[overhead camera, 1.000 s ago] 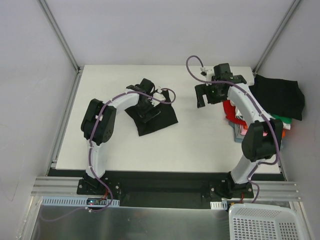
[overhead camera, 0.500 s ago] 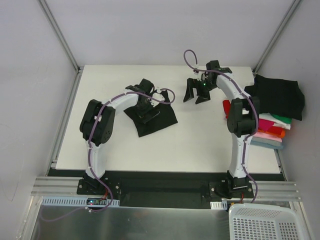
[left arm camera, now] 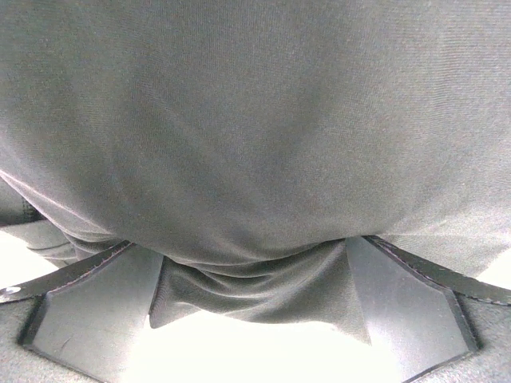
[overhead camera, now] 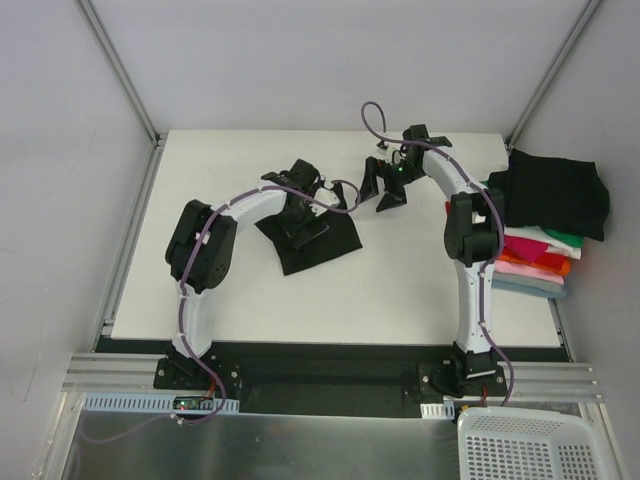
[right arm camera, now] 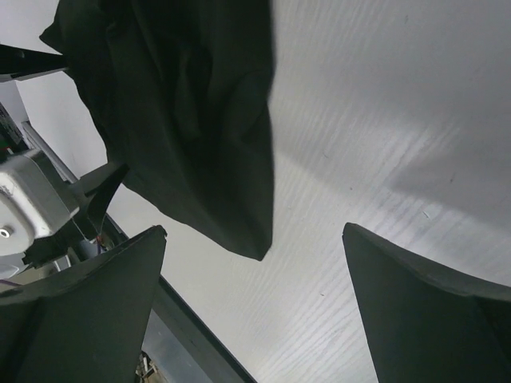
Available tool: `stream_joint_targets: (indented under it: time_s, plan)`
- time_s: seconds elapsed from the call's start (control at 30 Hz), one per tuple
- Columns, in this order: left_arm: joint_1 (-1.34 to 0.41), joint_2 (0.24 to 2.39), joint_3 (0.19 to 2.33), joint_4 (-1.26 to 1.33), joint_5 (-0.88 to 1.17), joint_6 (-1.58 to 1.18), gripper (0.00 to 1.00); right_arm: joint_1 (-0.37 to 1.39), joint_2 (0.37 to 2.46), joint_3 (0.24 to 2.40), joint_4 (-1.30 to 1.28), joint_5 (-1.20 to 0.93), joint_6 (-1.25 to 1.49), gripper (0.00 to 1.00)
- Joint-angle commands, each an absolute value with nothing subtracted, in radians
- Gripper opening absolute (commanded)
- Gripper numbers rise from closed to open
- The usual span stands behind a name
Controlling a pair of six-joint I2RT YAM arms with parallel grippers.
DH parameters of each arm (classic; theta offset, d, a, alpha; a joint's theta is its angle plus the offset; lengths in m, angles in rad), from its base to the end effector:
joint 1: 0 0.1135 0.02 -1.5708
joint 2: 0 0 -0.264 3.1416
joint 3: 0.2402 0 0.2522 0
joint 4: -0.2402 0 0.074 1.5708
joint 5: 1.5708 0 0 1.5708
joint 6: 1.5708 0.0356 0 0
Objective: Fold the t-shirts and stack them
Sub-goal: Fold the tshirt, then neatly place the folded tshirt to the corner
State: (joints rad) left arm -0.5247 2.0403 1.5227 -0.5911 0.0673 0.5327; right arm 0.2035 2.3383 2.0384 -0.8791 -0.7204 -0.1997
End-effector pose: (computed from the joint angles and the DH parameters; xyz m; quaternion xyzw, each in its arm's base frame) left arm 0.3717 -0.2179 0.1818 0.4974 0.8362 -0.0318 0.2290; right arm 0.4786 0.1227 0.1953 -0.2510 0.8856 0.3461 0.1815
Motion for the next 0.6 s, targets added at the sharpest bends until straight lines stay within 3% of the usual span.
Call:
stream_joint_targets:
  time_s: [0.0, 0.57]
  plan:
    - [-0.555, 2.068, 1.575, -0.617, 0.066, 0.523, 0.96, 0.218, 2.327, 2.039, -0.879, -0.776, -0.189, 0.98]
    - [-0.563, 2.071, 1.585, -0.617, 0.064, 0.505, 0.97, 0.215, 2.439, 2.066, -0.914, -0.838, -0.21, 0.97]
